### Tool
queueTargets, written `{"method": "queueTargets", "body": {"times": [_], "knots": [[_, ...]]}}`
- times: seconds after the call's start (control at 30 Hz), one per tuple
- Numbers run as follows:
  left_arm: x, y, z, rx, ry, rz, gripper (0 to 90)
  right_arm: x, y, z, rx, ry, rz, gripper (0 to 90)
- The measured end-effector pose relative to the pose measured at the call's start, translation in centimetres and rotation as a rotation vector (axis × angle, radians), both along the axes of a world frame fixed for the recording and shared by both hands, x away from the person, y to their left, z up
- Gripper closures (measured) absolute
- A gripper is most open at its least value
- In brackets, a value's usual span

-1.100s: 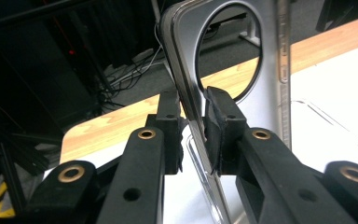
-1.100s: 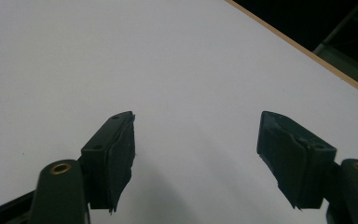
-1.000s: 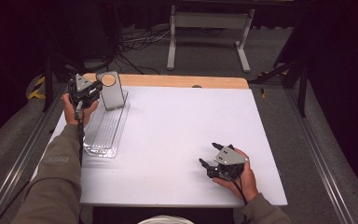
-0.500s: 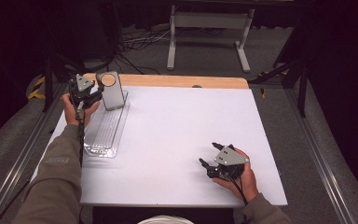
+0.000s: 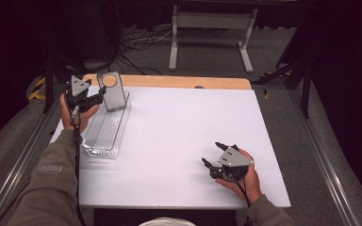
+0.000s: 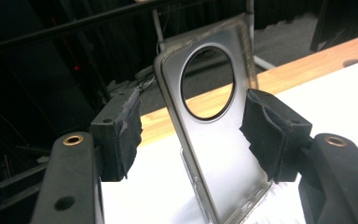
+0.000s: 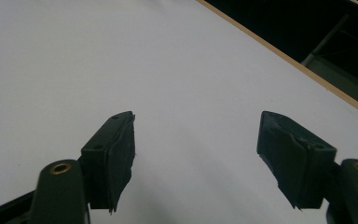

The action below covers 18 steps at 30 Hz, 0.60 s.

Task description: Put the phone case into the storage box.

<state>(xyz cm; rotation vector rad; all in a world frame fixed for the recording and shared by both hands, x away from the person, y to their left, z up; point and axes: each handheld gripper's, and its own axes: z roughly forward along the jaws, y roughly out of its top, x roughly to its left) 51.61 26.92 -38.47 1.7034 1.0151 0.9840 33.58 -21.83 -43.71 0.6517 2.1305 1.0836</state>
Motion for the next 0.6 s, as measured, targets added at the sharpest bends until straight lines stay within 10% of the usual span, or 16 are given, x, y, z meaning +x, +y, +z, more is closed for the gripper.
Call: {"method": "queueTargets", "body": {"times": [0.6], "knots": [[-3.1,-0.2,0.0,-0.072,-0.053,-0.065,31.0,0.0,-0.2,0.3,0.005,-0.019,-0.01,28.9]]}}
